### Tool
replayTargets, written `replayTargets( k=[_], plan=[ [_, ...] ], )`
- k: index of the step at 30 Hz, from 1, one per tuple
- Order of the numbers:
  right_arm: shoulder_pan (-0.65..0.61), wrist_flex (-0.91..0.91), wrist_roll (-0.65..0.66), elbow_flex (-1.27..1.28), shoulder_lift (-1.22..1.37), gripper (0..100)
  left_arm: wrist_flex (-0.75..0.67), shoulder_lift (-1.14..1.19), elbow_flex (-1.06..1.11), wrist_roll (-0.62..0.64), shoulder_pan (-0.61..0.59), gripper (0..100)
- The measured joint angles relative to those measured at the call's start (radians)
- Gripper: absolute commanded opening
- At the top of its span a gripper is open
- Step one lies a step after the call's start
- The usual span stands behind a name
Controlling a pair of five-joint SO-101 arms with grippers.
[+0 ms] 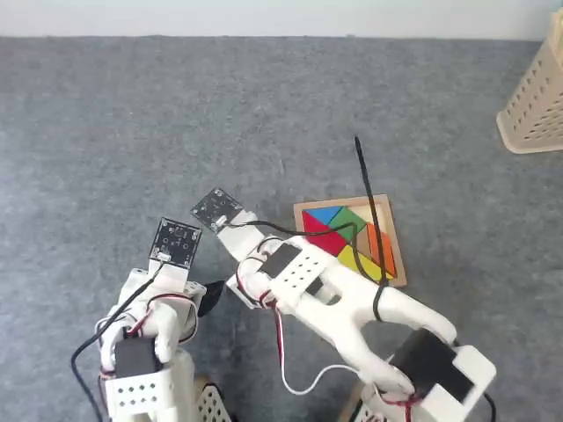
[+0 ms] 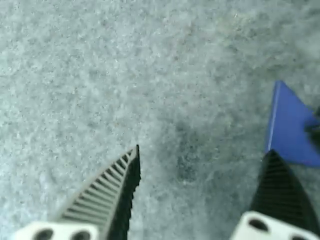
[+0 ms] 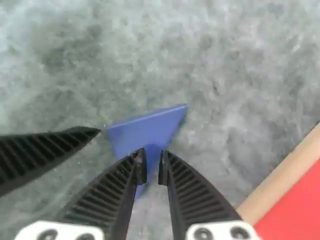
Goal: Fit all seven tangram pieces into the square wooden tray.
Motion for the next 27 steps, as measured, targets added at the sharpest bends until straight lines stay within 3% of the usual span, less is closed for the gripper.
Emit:
replayTargets(
  k=[8,14,22,27],
  plan=[
    [0.003,-0.087,0.0,-0.003,0.084,4.4,0.0,0.0,0.0,0.0,0.0,35],
    [0.017,-0.043,-0.002,-0.044,0.11,4.4,0.0,0.0,0.0,0.0,0.0,35],
    [0.292,0.074,-0.005,-0.075,0.137,4.4,0.0,0.0,0.0,0.0,0.0,35],
    [0.33,0.083,-0.005,-0.08,0.133,4.4,0.0,0.0,0.0,0.0,0.0,35]
  ],
)
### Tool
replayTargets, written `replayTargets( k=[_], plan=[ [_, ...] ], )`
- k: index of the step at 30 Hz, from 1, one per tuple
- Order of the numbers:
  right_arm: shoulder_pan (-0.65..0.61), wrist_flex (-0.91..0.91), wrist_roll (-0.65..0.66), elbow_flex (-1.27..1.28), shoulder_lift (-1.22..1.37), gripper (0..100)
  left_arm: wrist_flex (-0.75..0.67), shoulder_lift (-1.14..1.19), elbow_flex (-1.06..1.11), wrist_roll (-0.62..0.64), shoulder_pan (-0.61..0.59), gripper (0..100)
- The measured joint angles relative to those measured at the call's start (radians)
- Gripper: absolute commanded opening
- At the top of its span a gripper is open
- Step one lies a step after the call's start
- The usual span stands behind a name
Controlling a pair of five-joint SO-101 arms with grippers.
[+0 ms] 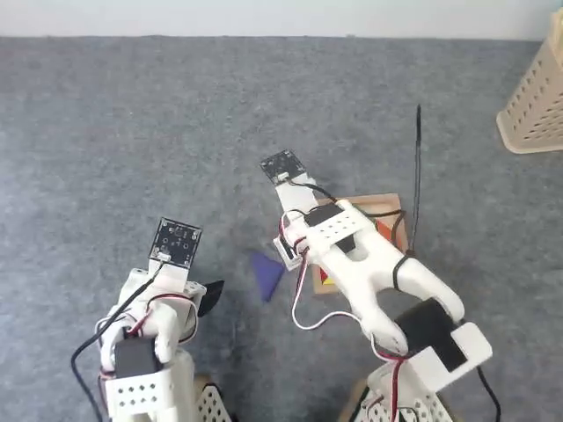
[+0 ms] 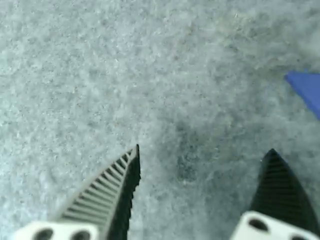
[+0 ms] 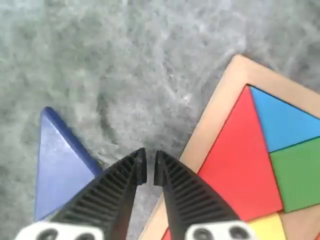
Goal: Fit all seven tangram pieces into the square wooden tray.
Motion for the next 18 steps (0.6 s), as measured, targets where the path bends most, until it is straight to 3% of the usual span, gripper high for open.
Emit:
replayTargets(
  k=[6,12,18],
  plan=[
    [-0.064,0.011,0.0,0.002,-0.13,5.8,0.0,0.0,0.0,0.0,0.0,35],
    [-0.247,0.02,0.0,0.051,-0.215,26.6,0.0,0.0,0.0,0.0,0.0,35],
    [-0.296,0.02,0.0,0.086,-0.215,19.6,0.0,0.0,0.0,0.0,0.0,35]
  ],
)
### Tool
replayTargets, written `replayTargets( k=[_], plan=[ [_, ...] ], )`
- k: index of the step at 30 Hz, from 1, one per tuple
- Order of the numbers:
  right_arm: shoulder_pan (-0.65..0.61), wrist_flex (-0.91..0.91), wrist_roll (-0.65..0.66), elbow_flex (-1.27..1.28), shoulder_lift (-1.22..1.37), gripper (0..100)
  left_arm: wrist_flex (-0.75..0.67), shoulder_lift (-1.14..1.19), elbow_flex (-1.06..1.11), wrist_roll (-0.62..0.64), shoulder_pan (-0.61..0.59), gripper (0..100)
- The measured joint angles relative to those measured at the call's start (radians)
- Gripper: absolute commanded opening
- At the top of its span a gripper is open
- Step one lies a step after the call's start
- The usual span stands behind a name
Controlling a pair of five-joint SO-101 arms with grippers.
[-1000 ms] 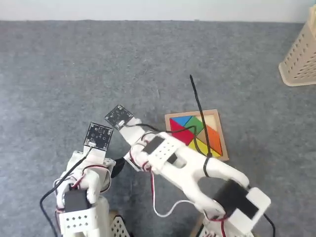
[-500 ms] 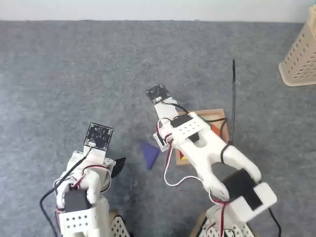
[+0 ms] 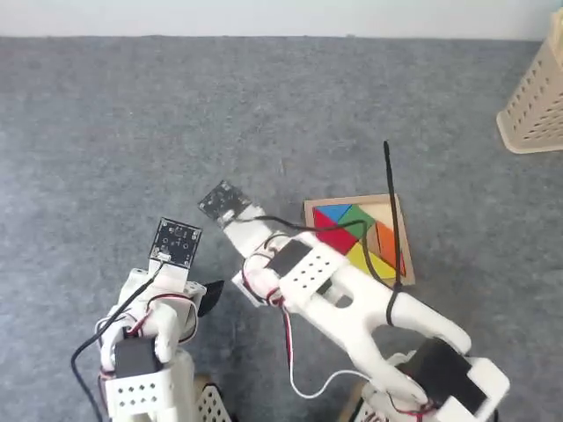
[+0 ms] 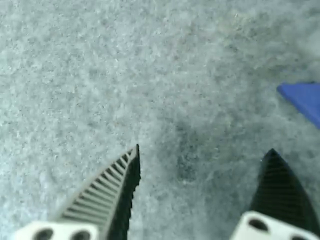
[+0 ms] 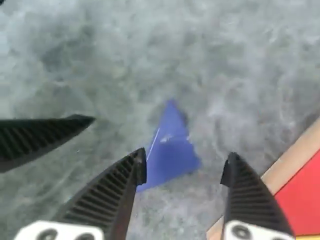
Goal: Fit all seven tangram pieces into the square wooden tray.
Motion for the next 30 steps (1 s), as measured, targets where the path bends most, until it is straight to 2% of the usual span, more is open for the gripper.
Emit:
replayTargets(
  k=[3,8,10,30],
  plan=[
    [0.002,0.0,0.0,0.0,0.0,17.7,0.0,0.0,0.0,0.0,0.0,35],
    [0.002,0.0,0.0,0.0,0.0,29.1,0.0,0.0,0.0,0.0,0.0,35],
    [0.0,0.0,0.0,0.0,0.012,30.7,0.0,0.0,0.0,0.0,0.0,35],
    [-0.017,-0.048,0.0,-0.023,0.153,13.2,0.0,0.0,0.0,0.0,0.0,35]
  ],
)
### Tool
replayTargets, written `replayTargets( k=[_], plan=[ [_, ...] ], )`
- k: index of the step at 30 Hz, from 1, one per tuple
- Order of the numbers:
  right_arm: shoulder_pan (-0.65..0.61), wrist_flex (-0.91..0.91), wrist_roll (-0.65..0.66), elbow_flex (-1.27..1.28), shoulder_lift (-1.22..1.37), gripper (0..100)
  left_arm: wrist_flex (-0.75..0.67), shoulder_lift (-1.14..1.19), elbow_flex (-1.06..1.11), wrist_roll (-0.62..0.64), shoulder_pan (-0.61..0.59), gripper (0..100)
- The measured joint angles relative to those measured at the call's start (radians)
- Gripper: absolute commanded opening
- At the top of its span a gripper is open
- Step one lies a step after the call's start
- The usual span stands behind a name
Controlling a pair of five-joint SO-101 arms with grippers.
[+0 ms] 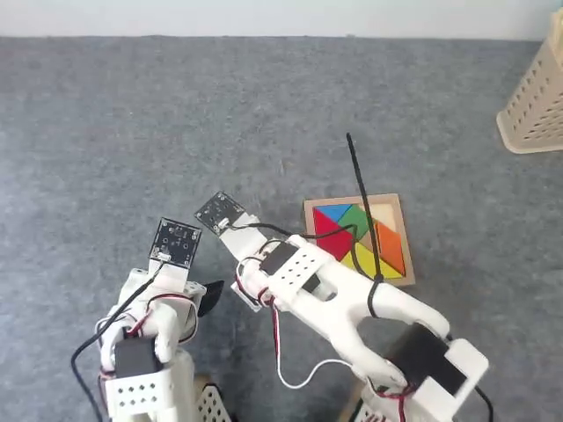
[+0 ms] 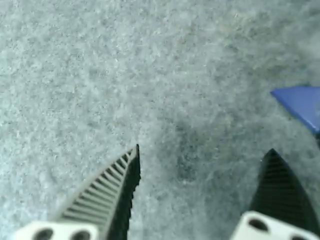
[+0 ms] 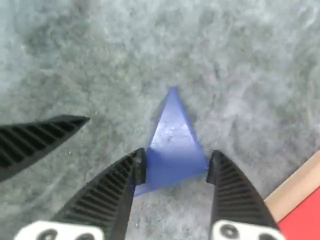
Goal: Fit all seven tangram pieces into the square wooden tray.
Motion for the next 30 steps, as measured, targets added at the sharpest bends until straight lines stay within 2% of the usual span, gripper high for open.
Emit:
replayTargets(
  k=[7,30],
  plan=[
    [0.003,-0.005,0.0,-0.066,0.037,0.2,0.0,0.0,0.0,0.0,0.0,35],
    [0.163,0.081,-0.002,-0.055,-0.034,0.6,0.0,0.0,0.0,0.0,0.0,35]
  ],
)
